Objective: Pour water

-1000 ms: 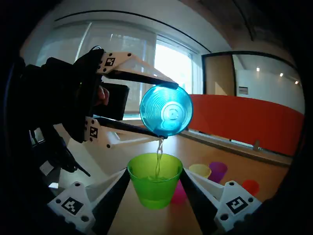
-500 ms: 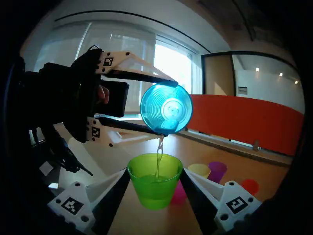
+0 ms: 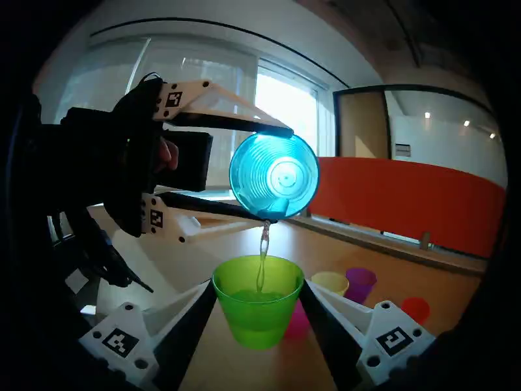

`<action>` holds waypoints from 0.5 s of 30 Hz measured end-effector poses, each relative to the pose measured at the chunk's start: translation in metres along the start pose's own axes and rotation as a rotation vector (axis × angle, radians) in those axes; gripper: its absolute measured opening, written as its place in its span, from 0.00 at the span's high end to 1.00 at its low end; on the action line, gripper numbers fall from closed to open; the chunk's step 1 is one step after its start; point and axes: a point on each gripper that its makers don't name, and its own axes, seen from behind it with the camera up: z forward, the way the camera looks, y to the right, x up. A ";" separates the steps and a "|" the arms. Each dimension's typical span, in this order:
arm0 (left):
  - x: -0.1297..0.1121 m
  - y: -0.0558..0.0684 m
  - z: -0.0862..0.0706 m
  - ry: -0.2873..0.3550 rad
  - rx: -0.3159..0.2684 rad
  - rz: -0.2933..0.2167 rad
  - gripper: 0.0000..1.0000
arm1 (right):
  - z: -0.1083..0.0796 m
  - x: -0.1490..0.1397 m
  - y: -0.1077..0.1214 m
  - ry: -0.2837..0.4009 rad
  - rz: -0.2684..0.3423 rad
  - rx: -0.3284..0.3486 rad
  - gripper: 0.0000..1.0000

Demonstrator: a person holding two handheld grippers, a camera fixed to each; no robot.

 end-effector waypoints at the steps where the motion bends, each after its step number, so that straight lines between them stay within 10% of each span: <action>1: 0.001 0.000 0.000 0.001 0.001 0.003 0.13 | 0.000 0.000 0.000 0.000 0.000 0.000 0.09; 15: 0.006 -0.001 0.001 0.012 0.007 0.018 0.13 | -0.002 0.000 0.003 0.003 0.000 -0.008 0.09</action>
